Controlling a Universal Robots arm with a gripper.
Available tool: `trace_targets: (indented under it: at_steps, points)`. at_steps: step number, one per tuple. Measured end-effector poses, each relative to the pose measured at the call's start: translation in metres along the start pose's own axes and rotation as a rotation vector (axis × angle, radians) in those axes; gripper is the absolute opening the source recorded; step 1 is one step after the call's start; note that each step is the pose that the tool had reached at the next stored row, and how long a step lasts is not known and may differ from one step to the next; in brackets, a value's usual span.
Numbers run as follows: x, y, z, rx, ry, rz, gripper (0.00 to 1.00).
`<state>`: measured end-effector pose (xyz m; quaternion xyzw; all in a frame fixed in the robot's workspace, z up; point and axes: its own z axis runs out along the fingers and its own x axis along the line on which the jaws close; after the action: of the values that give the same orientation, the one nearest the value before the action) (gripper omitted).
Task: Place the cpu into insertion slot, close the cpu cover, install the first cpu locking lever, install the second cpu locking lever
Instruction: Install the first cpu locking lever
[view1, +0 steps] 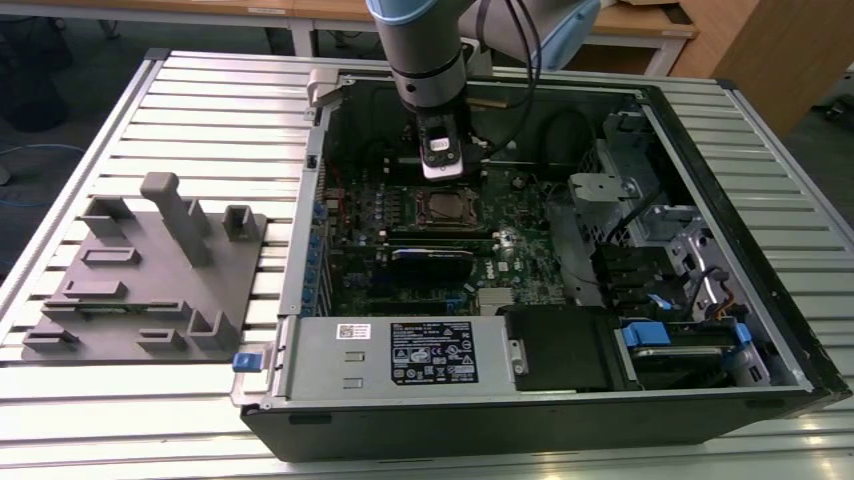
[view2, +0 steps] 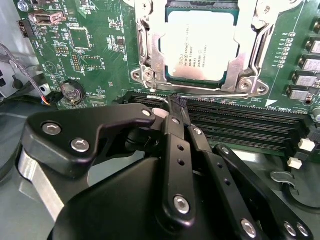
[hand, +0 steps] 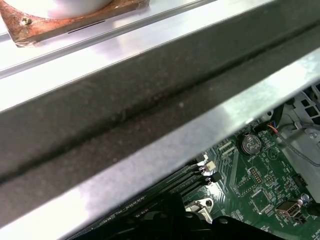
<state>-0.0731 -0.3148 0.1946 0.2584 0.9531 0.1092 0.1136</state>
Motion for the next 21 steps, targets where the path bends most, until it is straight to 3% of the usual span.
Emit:
trace_targets:
  at_steps: [4,7,12,17,21]
  points:
    - [0.0000,-0.0001,-0.0002,-0.0015,-0.0001,0.000,0.11]
    - [0.0000,0.0000,0.0002,-0.0096,-0.0022,0.001,0.11]
    - [0.0006,-0.0004,0.0001,-0.0101,-0.0026,0.001,0.11]
    - [0.0035,-0.0024,0.0011,-0.0137,-0.0085,0.000,0.11]
    - [0.0040,-0.0026,0.0011,-0.0139,-0.0089,0.000,0.11]
